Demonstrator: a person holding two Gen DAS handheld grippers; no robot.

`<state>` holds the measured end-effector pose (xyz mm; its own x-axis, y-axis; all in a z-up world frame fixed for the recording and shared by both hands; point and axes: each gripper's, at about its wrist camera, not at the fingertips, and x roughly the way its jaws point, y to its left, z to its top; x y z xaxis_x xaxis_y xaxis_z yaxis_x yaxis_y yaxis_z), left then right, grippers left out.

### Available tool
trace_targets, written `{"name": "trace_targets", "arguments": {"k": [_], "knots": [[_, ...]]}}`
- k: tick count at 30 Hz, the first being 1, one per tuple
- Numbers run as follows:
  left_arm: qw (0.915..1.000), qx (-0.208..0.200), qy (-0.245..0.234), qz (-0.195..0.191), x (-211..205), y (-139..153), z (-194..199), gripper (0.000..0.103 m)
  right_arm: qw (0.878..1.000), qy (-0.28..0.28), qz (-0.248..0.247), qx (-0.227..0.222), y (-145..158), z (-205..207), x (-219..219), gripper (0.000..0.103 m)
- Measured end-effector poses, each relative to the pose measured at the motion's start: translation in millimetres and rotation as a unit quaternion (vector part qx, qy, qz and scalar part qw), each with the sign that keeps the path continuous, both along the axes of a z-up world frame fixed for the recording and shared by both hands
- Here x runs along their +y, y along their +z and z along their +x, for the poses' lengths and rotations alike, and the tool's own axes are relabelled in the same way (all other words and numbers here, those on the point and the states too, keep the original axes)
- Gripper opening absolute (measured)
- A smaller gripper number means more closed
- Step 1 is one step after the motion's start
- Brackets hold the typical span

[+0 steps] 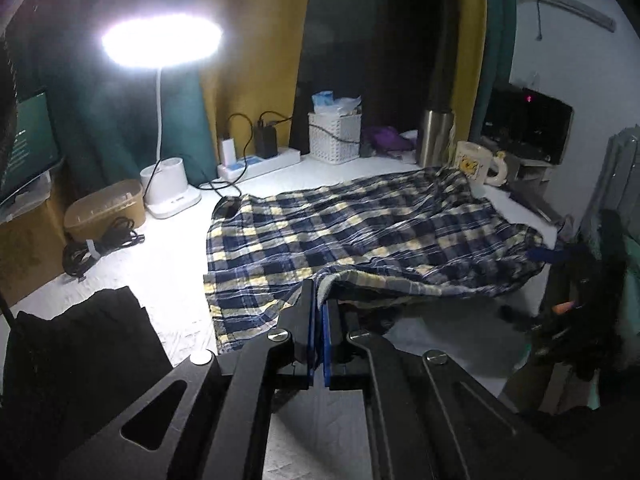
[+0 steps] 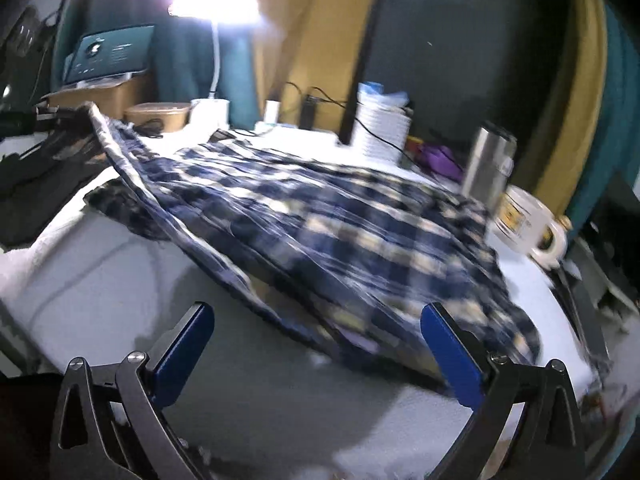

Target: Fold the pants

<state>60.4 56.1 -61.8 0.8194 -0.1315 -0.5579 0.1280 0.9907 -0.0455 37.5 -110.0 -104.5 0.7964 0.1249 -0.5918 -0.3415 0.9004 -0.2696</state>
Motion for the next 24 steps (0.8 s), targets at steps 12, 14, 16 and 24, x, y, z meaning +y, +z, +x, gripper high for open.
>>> {"name": "trace_targets", "arguments": {"k": [12, 14, 16, 24], "knots": [[0.9996, 0.021, 0.015, -0.013, 17.1, -20.6, 3.8, 0.001, 0.992, -0.111, -0.066, 0.007, -20.1, 47.7, -57.3, 0.089], [0.9995, 0.026, 0.015, -0.014, 17.8, -26.0, 6.0, 0.001, 0.991, -0.124, -0.044, 0.013, -17.3, 51.6, -76.9, 0.068], [0.9994, 0.03, 0.012, -0.012, 16.8, -31.3, 9.4, 0.001, 0.99, -0.134, -0.038, 0.016, -15.1, 52.7, -90.1, 0.049], [0.9982, 0.058, 0.003, 0.014, 10.4, -54.9, 23.0, 0.001, 0.992, -0.125, 0.018, 0.007, 2.2, 56.6, -107.5, 0.021]]}}
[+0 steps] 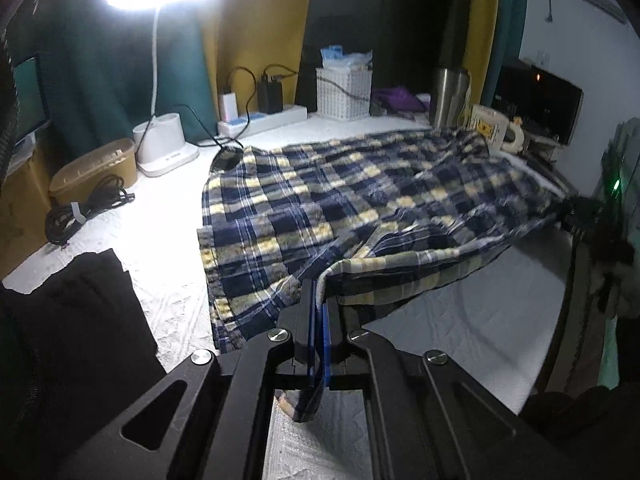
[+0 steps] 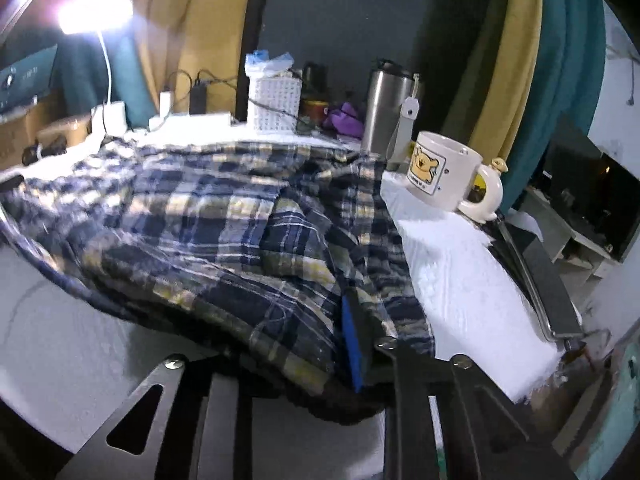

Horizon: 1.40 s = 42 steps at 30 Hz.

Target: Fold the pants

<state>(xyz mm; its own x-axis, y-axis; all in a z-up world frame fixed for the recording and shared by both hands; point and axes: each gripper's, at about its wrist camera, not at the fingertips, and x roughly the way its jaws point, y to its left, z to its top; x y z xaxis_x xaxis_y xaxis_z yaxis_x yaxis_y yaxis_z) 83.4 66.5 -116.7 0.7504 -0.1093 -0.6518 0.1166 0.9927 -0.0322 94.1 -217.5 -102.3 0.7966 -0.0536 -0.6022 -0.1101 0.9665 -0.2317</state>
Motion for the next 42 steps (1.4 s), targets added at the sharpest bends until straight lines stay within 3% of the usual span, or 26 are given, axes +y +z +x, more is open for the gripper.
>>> {"name": "trace_targets", "arguments": {"k": [6, 8, 10, 12, 16, 20, 22, 24, 27, 37, 42], "knots": [[0.9988, 0.038, -0.021, 0.021, -9.0, -19.0, 11.4, 0.003, 0.999, -0.003, 0.036, -0.001, 17.2, 11.7, -5.5, 0.02], [0.9977, 0.048, -0.031, 0.035, -14.5, -22.8, 12.0, 0.012, 0.999, -0.003, 0.038, 0.001, 23.4, 14.6, -6.7, 0.02], [0.9963, 0.053, -0.045, 0.05, -21.4, -25.0, 10.4, 0.055, 0.999, -0.003, 0.037, 0.001, 29.3, 15.7, -6.8, 0.02], [0.995, 0.049, -0.055, 0.068, -28.7, -25.6, 7.1, 0.066, 0.999, -0.001, 0.035, -0.004, 36.7, 15.0, -6.1, 0.02], [0.9899, 0.055, -0.044, 0.123, -38.5, -31.9, 12.1, 0.066, 0.999, 0.003, 0.038, -0.012, 51.0, 14.1, -6.1, 0.02], [0.9887, 0.036, -0.044, 0.139, -38.6, -28.0, 11.0, 0.062, 0.999, 0.002, 0.035, -0.02, 61.0, 10.6, -6.4, 0.02], [0.9913, 0.029, -0.039, 0.122, -31.8, -24.0, 9.4, 0.031, 0.999, 0.002, 0.033, -0.022, 63.3, 7.9, -7.4, 0.02], [0.9944, 0.02, -0.027, 0.1, -22.7, -18.2, 5.0, 0.017, 0.999, 0.001, 0.032, -0.02, 61.7, 4.7, -9.4, 0.02], [0.9971, 0.004, -0.018, 0.073, -18.0, -5.6, -6.5, 0.009, 0.999, 0.002, 0.036, -0.013, 56.6, 0.0, -11.6, 0.02], [0.9971, -0.072, 0.003, 0.024, -8.5, 57.8, -45.9, 0.004, 0.998, 0.013, 0.058, -0.022, 59.8, -28.0, -9.7, 0.02], [0.9942, -0.101, -0.01, 0.035, -18.8, 88.0, -66.2, 0.004, 0.997, 0.013, 0.058, -0.04, 75.4, -45.6, -14.0, 0.02]]}}
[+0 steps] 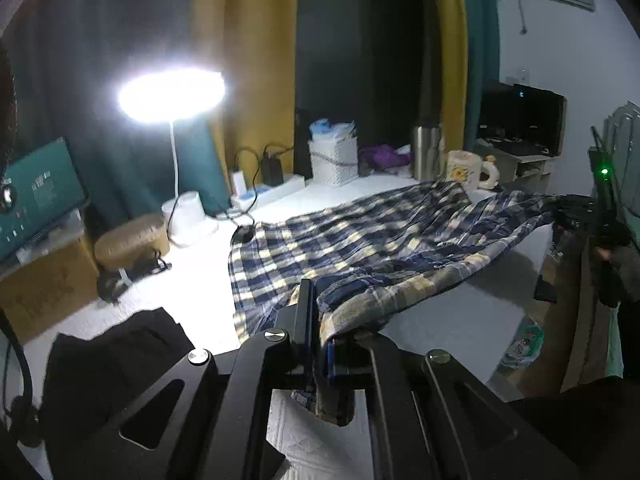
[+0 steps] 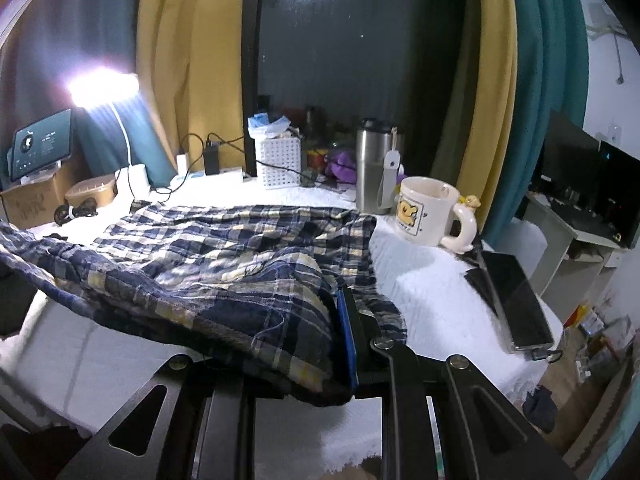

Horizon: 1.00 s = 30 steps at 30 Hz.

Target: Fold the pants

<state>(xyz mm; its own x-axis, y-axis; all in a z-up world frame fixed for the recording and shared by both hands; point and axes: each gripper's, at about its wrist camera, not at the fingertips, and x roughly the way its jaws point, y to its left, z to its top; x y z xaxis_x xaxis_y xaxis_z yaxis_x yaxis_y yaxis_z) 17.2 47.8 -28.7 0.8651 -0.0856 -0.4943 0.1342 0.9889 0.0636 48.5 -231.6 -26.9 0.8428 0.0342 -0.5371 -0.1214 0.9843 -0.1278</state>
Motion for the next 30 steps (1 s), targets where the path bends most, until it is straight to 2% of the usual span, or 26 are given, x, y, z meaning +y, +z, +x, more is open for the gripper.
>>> {"name": "trace_targets", "arguments": {"k": [7, 14, 16, 18, 21, 26, 30], "knots": [[0.9995, -0.014, -0.028, 0.004, -16.6, 25.6, -30.7, 0.004, 1.0, -0.006, 0.004, -0.012, 12.0, -23.4, -10.0, 0.02], [0.9975, -0.022, -0.063, 0.024, -39.5, 43.8, -56.1, 0.004, 0.999, -0.017, 0.019, -0.028, 20.7, -46.0, -21.7, 0.02], [0.9971, -0.022, -0.067, 0.028, -42.7, 46.1, -60.6, 0.004, 0.999, -0.019, 0.021, -0.032, 22.8, -52.7, -24.3, 0.02], [0.9967, -0.023, -0.072, 0.03, -45.6, 49.3, -65.3, 0.004, 0.999, -0.02, 0.026, -0.037, 24.0, -58.9, -27.1, 0.012], [0.9962, -0.023, -0.079, 0.03, -49.0, 51.3, -69.5, 0.004, 0.999, -0.015, 0.036, -0.038, 22.1, -65.2, -28.3, 0.007], [0.9963, 0.0, -0.081, 0.03, -50.9, 37.0, -59.3, 0.004, 0.999, -0.007, 0.042, -0.026, 6.8, -64.1, -24.5, 0.005], [0.9952, -0.001, -0.095, 0.024, -55.9, 41.2, -63.9, 0.004, 0.999, -0.011, 0.042, -0.032, 12.4, -71.7, -26.2, 0.005]]}}
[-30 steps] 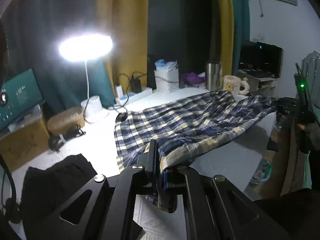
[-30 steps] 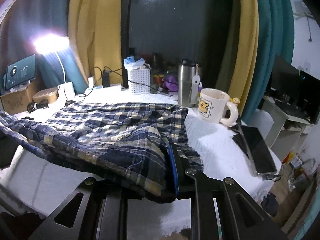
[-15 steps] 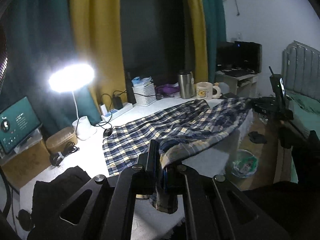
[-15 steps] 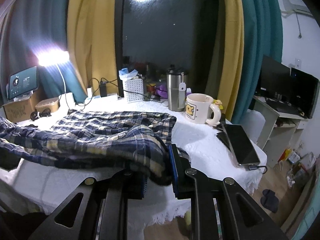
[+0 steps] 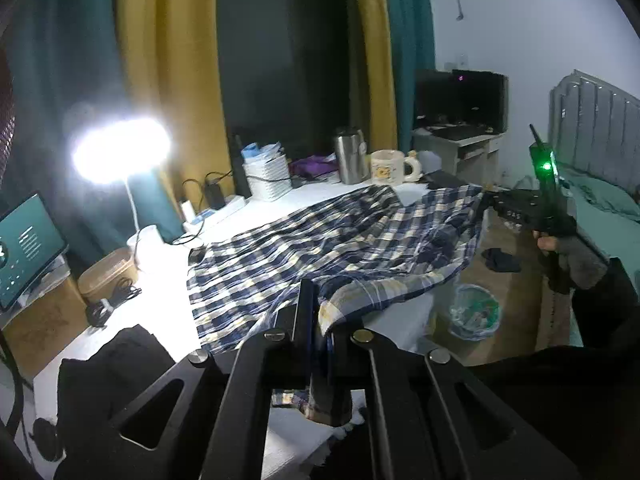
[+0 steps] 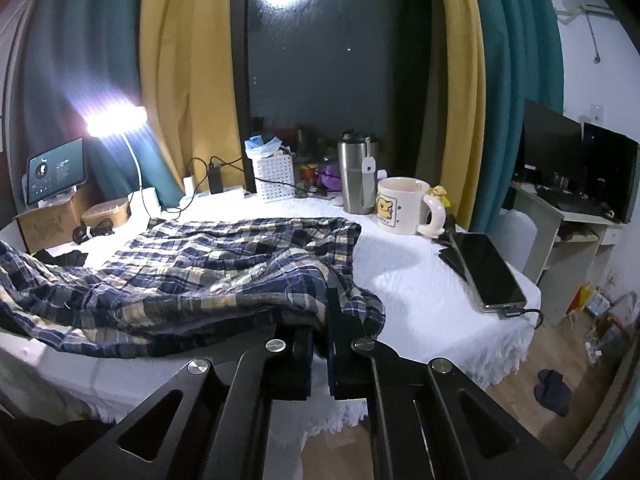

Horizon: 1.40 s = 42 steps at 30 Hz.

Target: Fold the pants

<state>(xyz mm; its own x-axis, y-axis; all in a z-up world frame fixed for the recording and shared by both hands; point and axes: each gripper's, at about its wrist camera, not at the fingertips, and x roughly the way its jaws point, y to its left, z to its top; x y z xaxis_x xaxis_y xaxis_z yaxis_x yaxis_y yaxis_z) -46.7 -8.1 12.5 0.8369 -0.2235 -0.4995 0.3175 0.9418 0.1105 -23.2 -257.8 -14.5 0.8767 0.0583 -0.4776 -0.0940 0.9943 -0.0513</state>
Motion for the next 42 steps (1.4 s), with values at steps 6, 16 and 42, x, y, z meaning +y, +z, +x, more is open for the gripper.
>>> {"name": "trace_targets", "arguments": {"k": [6, 16, 42], "knots": [[0.9998, -0.017, -0.013, -0.001, -7.9, 13.7, -12.3, 0.003, 1.0, -0.013, -0.003, -0.026, 18.4, -16.8, -8.1, 0.005], [0.9999, -0.016, -0.002, 0.005, -3.5, 11.9, -8.9, 0.003, 0.999, -0.019, 0.0, -0.038, 28.6, -27.6, -12.5, 0.005], [0.9969, -0.002, 0.064, -0.045, 69.4, 1.6, 101.4, 0.003, 1.0, -0.009, -0.016, -0.014, 47.8, 80.9, 28.6, 0.005]]}}
